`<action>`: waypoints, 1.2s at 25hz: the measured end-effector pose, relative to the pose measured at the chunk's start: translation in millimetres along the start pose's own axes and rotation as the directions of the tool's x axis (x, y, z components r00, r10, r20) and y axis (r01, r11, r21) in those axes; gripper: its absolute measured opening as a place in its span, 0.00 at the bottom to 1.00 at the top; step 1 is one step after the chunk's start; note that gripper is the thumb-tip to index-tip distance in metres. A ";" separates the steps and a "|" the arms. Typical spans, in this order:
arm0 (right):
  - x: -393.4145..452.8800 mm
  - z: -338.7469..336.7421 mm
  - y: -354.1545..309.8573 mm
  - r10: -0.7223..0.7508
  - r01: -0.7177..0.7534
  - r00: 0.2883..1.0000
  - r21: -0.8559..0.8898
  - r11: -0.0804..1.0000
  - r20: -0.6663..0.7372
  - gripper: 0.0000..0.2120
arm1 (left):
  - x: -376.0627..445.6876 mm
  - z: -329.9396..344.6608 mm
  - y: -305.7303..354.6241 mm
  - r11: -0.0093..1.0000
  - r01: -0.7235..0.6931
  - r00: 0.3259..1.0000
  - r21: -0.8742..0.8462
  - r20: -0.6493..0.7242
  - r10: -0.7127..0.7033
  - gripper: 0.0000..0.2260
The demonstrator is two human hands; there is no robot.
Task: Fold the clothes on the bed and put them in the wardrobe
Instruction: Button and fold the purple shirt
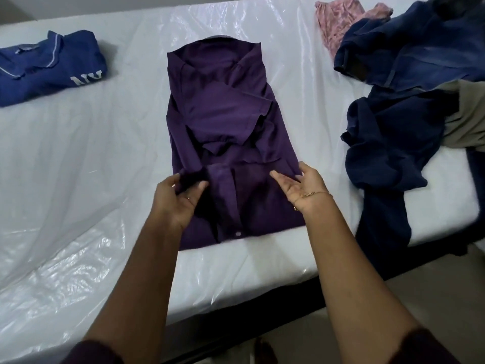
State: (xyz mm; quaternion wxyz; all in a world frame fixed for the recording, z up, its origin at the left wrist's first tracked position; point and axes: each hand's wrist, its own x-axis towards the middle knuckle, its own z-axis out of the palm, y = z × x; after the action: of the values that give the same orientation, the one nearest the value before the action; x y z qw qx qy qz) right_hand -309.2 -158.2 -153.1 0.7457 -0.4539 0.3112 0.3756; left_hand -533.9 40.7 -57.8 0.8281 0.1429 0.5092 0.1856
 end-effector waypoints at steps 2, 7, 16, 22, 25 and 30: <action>13.2 4.2 8.7 -0.154 0.144 0.985 -0.128 0.981 -0.073 0.29 | 11.6 -0.5 1.2 0.961 -0.071 0.991 0.268 -0.094 0.100 0.06; 25.9 -8.4 55.4 -0.772 0.299 0.622 -0.951 0.080 0.131 0.30 | 25.1 -26.8 -5.2 0.096 -0.232 0.748 0.968 0.114 0.654 0.09; 56.7 -25.1 45.6 -0.913 0.383 0.374 -0.924 -0.007 0.163 0.13 | 49.2 -8.9 -2.4 0.745 -0.363 0.911 0.560 0.043 0.411 0.08; 40.5 -0.6 52.6 -0.913 0.126 0.354 -0.978 -0.168 0.203 0.23 | 55.9 11.2 10.6 0.608 -0.242 0.916 0.756 -0.028 0.399 0.18; 39.5 53.7 82.4 -0.823 0.456 0.336 -0.844 -0.283 0.458 0.16 | 70.5 25.5 24.0 0.170 -0.309 0.746 0.936 0.127 0.654 0.20; 48.5 148.0 149.0 -0.460 0.622 0.539 -0.701 -0.349 0.706 0.11 | 115.3 28.0 38.8 -0.278 -0.386 0.632 0.880 0.472 0.615 0.16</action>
State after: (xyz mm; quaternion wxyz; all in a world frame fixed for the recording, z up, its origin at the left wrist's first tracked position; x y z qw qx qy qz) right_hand -391.1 35.6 -199.9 0.3174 -0.8818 -0.3361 0.0934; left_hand -467.6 126.1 -120.1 0.2745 0.8465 0.4388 0.1247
